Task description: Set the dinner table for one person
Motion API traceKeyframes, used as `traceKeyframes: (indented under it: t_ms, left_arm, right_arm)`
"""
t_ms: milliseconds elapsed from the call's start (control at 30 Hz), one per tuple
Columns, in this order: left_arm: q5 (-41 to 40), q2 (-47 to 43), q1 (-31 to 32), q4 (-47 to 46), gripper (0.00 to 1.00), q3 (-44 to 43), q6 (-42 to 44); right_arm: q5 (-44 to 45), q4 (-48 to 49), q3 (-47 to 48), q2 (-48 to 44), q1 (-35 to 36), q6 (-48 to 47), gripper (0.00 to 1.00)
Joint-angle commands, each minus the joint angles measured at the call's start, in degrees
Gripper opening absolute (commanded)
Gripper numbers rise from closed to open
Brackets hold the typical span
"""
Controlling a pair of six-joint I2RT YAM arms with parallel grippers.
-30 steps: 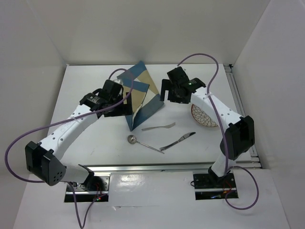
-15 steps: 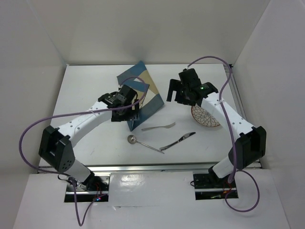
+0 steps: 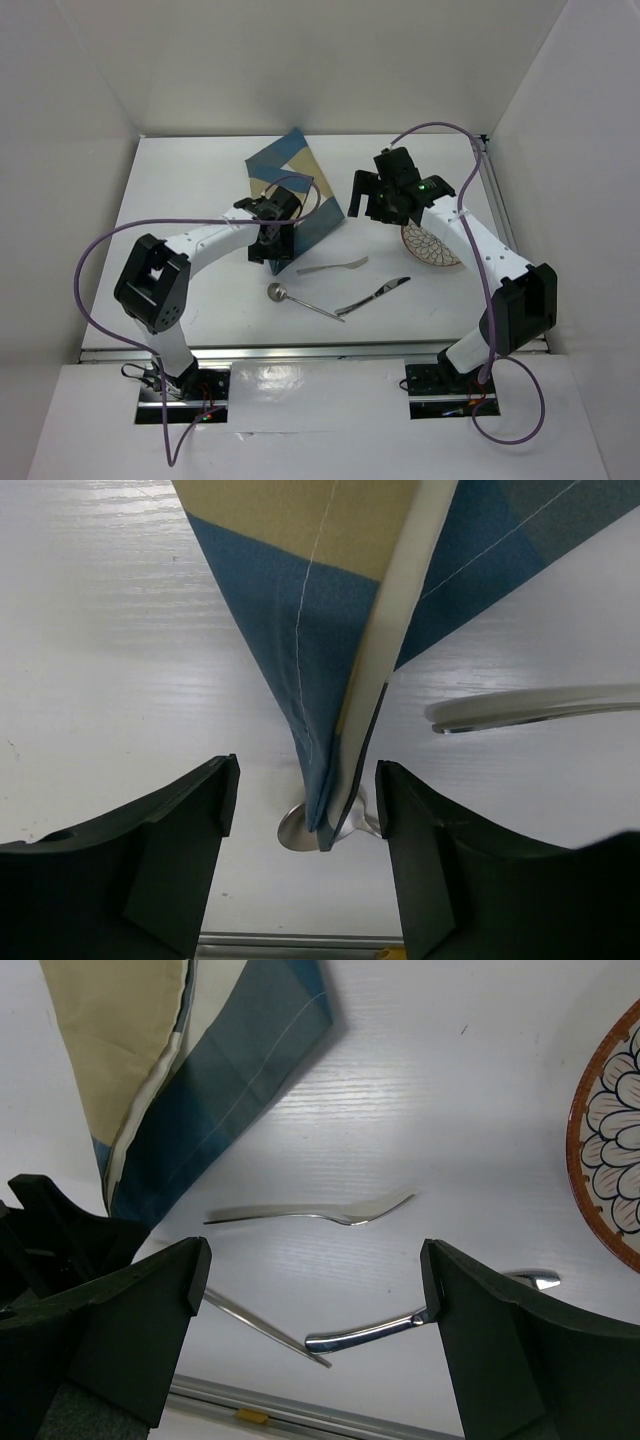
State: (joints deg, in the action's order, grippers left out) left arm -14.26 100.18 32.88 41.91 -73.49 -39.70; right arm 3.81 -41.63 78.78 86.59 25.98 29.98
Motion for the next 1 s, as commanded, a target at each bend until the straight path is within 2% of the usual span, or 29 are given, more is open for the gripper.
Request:
traceKeyframes:
  t_ms: [0,167,300,333,367,467,633,967]
  left_arm:
    - [0.0,0.7,-1.2,-1.8,0.72,0.1,-0.7]
    - [1.3,0.7,-2.2,-2.9,0.67,0.7,0.3]
    - [3.3,0.7,-3.4,-2.9,0.41,0.7,0.3]
    - [3.8,0.7,-4.0,-2.9,0.32,0.7,0.9]
    - [3.8,0.2,-4.5,-2.9,0.17,0.7,0.9]
    - [5.3,-0.3,-7.3,-3.4,0.0,-0.5,3.1]
    - [9.4,-1.6,-13.1,-1.7,0.0,-4.3,5.9]
    - [14.1,-6.8,-17.8,1.9,0.0,-8.8,8.1]
  right_arm:
    - [-0.1,1.0,0.1,-1.4,-0.3,-0.7,0.99]
    - [-0.1,1.0,0.1,-1.4,-0.3,-0.7,0.99]
    - [-0.7,1.0,0.6,-1.4,-0.3,-0.7,0.99]
    - [-0.7,1.0,0.6,-1.4,-0.3,-0.7,0.99]
    - [-1.3,1.0,0.6,-1.4,-0.3,-0.7,0.99]
    - [-1.3,1.5,2.4,0.2,-0.3,-4.2,0.99]
    - [-4.9,-1.2,10.7,7.4,-0.8,-7.1,0.99]
    - [-8.6,1.2,9.0,12.0,0.8,-4.5,0.99]
